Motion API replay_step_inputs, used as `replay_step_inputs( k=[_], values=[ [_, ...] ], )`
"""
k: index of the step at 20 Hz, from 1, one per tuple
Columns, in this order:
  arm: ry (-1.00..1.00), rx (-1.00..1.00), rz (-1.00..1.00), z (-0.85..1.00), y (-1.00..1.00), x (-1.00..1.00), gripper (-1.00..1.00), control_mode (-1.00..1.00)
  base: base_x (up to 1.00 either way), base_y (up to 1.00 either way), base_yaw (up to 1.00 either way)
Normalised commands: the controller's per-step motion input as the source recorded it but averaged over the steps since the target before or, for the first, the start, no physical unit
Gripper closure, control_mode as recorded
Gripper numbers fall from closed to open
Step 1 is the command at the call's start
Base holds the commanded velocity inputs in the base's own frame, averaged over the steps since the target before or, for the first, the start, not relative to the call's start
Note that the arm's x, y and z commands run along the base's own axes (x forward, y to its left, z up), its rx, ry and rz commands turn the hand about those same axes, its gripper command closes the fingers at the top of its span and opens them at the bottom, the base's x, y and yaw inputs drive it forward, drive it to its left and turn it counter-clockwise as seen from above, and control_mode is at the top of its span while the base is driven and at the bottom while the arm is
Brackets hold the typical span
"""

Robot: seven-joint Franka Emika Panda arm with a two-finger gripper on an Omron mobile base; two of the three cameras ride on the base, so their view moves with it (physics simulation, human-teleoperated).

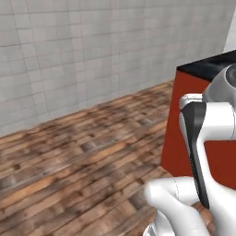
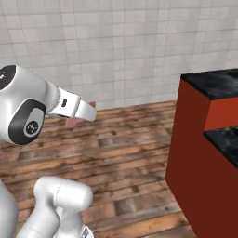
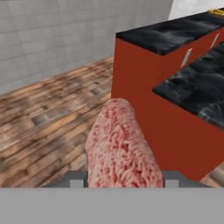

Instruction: Take the cheese, steak, and squash from the fridge and place them on the plate on the dining counter to create an appetizer plate.

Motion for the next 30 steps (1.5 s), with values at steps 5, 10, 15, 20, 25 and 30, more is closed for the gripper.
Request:
replay_step_inputs(
  k=[5,10,15,20,25,30],
  values=[
    [0.0,0.0,0.0,0.0,0.0,0.0,1.0,1.0,1.0,0.94,-0.53],
    [0.0,0.0,0.0,0.0,0.0,0.0,1.0,1.0,1.0,0.94,-0.53],
    [0.0,0.0,0.0,0.0,0.0,0.0,1.0,1.0,1.0,0.95,-0.53],
    [0.0,0.0,0.0,0.0,0.0,0.0,1.0,1.0,0.97,0.99,-0.52],
    [0.0,0.0,0.0,0.0,0.0,0.0,1.0,1.0,0.85,1.0,-0.51],
    [0.0,0.0,0.0,0.0,0.0,0.0,1.0,1.0,0.79,1.0,-0.51]
  ],
)
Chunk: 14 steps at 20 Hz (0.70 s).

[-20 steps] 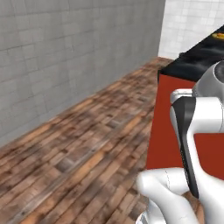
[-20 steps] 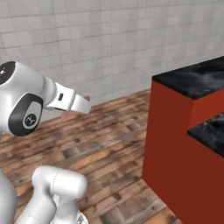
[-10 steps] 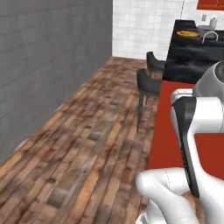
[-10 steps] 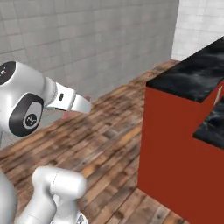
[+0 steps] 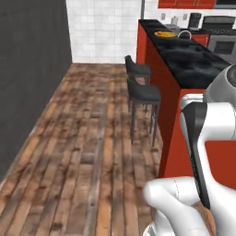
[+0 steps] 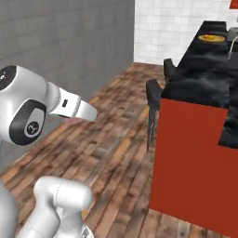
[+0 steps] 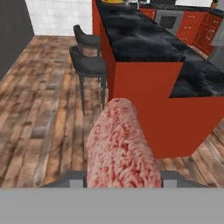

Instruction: Take the cheese, steak, and squash from the fridge and place them on the plate on the dining counter to create an appetizer plate.

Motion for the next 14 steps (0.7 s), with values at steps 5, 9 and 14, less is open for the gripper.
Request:
replay_step_inputs(
  k=[5,9,14],
  values=[
    [0.0,0.0,0.0,0.0,0.0,0.0,1.0,1.0,0.8,1.0,-0.51],
    [0.0,0.0,0.0,0.0,0.0,0.0,1.0,1.0,0.83,1.0,-0.51],
    [0.0,0.0,0.0,0.0,0.0,0.0,1.0,1.0,0.84,1.0,-0.5]
  ],
)
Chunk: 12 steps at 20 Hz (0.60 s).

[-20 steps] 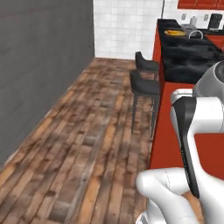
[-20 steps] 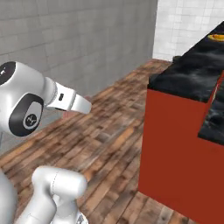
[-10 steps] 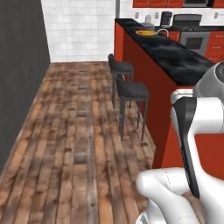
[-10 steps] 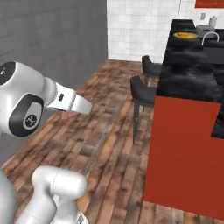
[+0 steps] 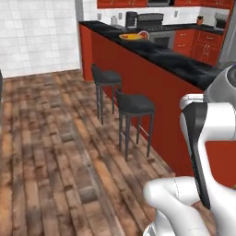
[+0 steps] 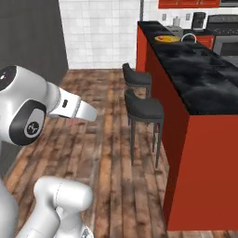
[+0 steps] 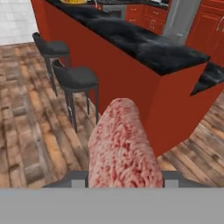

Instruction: Take the cheese, steak, and squash from the fridge and place them on the plate on the dining counter to create an appetizer plate.

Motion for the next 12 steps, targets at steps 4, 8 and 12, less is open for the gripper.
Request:
replay_step_inputs(
  k=[4,8,12],
  values=[
    [0.0,0.0,0.0,0.0,0.0,0.0,1.0,1.0,0.86,1.0,-0.49],
    [0.0,0.0,0.0,0.0,0.0,0.0,1.0,1.0,0.88,1.0,-0.48],
    [0.0,0.0,0.0,0.0,0.0,0.0,1.0,1.0,0.88,1.0,-0.47]
  ],
)
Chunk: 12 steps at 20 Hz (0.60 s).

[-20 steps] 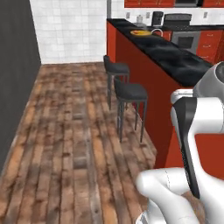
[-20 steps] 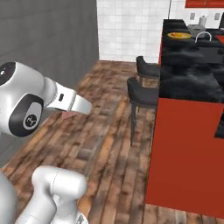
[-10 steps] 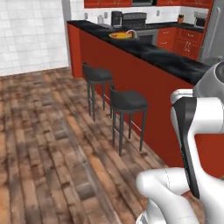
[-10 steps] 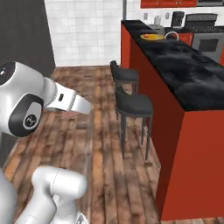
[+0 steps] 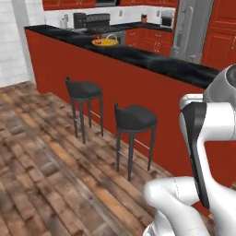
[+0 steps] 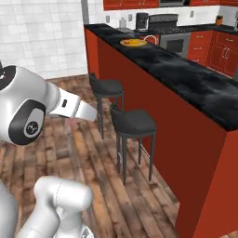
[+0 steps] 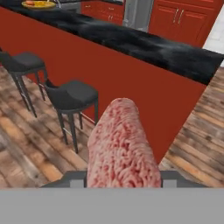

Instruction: Take the cheese, steak, and squash from the fridge and place them on the plate on the dining counter to create an appetizer plate.

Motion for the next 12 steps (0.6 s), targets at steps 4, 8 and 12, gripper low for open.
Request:
replay_step_inputs(
  k=[4,8,12],
  values=[
    [0.0,0.0,0.0,0.0,0.0,0.0,1.0,1.0,0.85,1.0,-0.46],
    [0.0,0.0,0.0,0.0,0.0,0.0,1.0,1.0,0.81,1.0,-0.44],
    [0.0,0.0,0.0,0.0,0.0,0.0,1.0,1.0,0.74,1.0,-0.42]
  ],
)
